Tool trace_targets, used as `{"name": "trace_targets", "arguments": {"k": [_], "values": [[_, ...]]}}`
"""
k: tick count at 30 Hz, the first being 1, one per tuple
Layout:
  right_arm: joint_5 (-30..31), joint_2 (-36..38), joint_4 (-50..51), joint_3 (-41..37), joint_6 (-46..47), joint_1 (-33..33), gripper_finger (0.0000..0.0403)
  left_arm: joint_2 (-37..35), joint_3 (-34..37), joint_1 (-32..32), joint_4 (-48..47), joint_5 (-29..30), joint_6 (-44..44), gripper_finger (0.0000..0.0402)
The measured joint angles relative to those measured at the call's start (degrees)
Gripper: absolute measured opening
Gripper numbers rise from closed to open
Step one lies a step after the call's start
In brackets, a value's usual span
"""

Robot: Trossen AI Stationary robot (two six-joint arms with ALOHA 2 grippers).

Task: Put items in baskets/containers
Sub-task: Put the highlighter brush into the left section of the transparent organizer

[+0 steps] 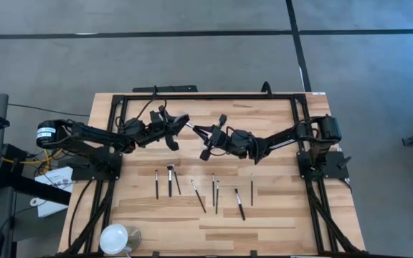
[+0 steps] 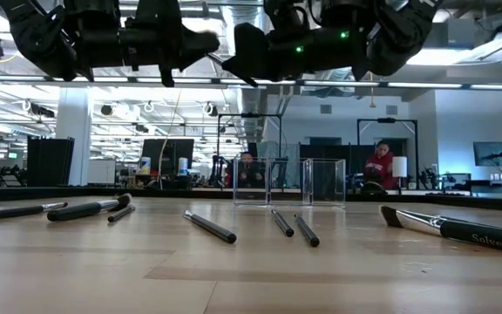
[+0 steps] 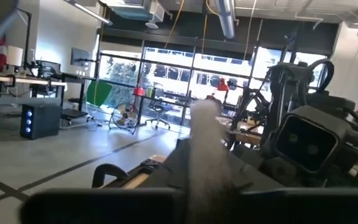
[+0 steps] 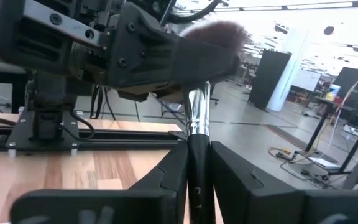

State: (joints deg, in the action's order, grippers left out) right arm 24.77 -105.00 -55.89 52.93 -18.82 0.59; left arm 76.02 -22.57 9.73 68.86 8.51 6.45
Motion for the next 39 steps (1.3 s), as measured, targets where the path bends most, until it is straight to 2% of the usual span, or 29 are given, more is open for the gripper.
{"name": "trace_targets", "arguments": {"k": [3,8,11,16,19,21,26,30,36,39], "values": [[1.99,0.15,-0.05,0.02,-2.11,0.13,0.0075,0.0,0.0,-0.03,-0.45,-0.08,-0.26,0.0012],[11.83,2.29,1.14,0.04,-10.64,3.36,0.0107,0.01,0.0,0.01,-0.95,0.32,-1.88,0.0011],[20.74,5.3,4.45,0.04,-17.94,6.9,0.0127,0.01,0.0,0.05,-0.96,1.58,-3.23,0.001],[39.79,13.16,13.35,0.04,-24.6,12.63,0.0156,0.01,0.0,0.4,-3.35,0.47,-2.77,0.001],[48.96,18.39,20.39,0.04,-22.25,15.28,0.0165,0.01,-0.15,0.4,-6.68,0.38,-2.74,0.001],[51.86,21.56,26.17,0.04,-17.03,16.6,0.0166,0.01,-1.53,0.4,-10.51,0.39,-2.8,0.0012],[51.47,27.91,42.71,0.04,1.81,18.07,0.0158,1.39,-6.01,0.4,-19.73,-1.47,-3.45,0.0009],[49.8,30.54,55.74,0.04,14.54,17.75,0.0149,5.24,-7.14,0.4,-20.41,-1.35,-3.51,0.0015],[32.83,31.93,67.78,0.04,30.46,14.34,0.0134,12.34,-7.67,0.52,-16.29,2.78,-5.54,0.001],[28.48,31.17,70.08,0.04,35.33,12.17,0.0128,14.76,-7.76,0.55,-13.25,2.87,-6.36,0.0013]]}}
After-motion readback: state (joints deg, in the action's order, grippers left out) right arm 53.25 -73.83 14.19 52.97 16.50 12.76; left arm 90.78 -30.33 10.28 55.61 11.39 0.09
